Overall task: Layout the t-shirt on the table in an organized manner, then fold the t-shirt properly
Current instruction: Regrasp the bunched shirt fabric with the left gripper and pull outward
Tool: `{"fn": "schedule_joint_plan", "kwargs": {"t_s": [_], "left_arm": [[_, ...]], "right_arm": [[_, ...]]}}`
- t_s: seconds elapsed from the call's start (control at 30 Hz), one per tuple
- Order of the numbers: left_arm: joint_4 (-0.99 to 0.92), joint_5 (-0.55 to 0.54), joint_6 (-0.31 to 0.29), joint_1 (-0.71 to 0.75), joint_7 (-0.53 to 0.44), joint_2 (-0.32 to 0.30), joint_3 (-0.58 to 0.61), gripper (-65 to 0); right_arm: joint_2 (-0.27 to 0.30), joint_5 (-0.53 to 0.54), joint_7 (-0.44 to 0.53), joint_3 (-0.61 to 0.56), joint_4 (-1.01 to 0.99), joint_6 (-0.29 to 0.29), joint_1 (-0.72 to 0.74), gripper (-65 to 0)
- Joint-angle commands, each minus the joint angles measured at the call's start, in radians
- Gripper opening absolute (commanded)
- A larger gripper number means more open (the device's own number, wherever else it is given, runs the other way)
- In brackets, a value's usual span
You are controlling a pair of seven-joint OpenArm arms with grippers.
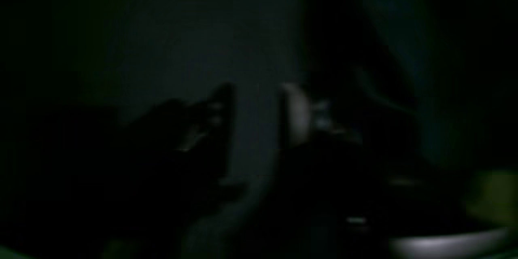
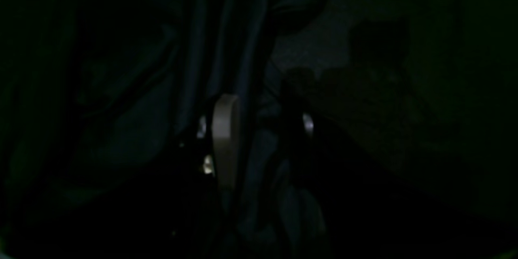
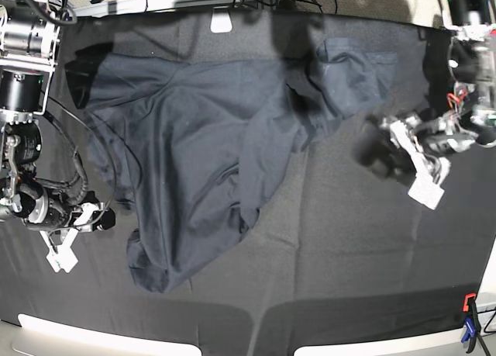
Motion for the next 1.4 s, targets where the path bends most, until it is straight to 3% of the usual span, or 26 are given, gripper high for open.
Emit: {"fn": "schedule_joint_plan", "kwargs": {"t_s": [0.0, 0.07, 0.13, 0.37, 0.43, 0.57, 0.7, 0.87, 1.03, 1.37], "left_arm": [[0.016, -0.09, -0.007, -0.014, 0.044, -0.012, -0.005, -36.8], [0.016, -0.205, -0.007, -0.013, 0.174, -0.01, -0.003, -36.8], [0.016, -0.269, -0.007, -0.01, 0.236, -0.01, 0.006, -36.8], [0.016, -0.309, -0.007, -0.006, 0.244, -0.01, 0.163, -36.9], [0.016, -0.228, -0.007, -0.006, 0.191, -0.01, 0.229, -36.9], [0.016, 0.066, -0.007, -0.006, -0.005, -0.01, 0.297, -36.9], [0.016, 0.157, -0.007, -0.009, -0.109, -0.021, 0.295, -36.9], [0.016, 0.177, -0.007, -0.006, -0.095, -0.032, 0.295, -36.9], [0.016, 0.105, -0.007, -0.005, 0.021, -0.032, 0.295, -36.9], [0.016, 0.098, -0.007, 0.053, 0.024, -0.031, 0.297, -36.9]], "right_arm": [[0.016, 0.019, 0.02, 0.006, 0.015, 0.003, 0.028, -45.7], [0.016, 0.019, 0.02, 0.006, 0.015, 0.003, 0.028, -45.7], [0.016, 0.019, 0.02, 0.006, 0.015, 0.003, 0.028, -45.7], [0.016, 0.019, 0.019, 0.006, 0.015, 0.003, 0.028, -45.7], [0.016, 0.019, 0.019, 0.006, 0.015, 0.003, 0.028, -45.7], [0.016, 0.019, 0.019, 0.006, 0.015, 0.003, 0.028, -45.7], [0.016, 0.019, 0.019, 0.006, 0.015, 0.003, 0.027, -45.7], [0.016, 0.019, 0.019, 0.006, 0.015, 0.003, 0.028, -45.7], [0.016, 0.019, 0.02, 0.006, 0.015, 0.004, 0.028, -45.7], [0.016, 0.019, 0.02, 0.006, 0.015, 0.003, 0.028, -45.7]]}}
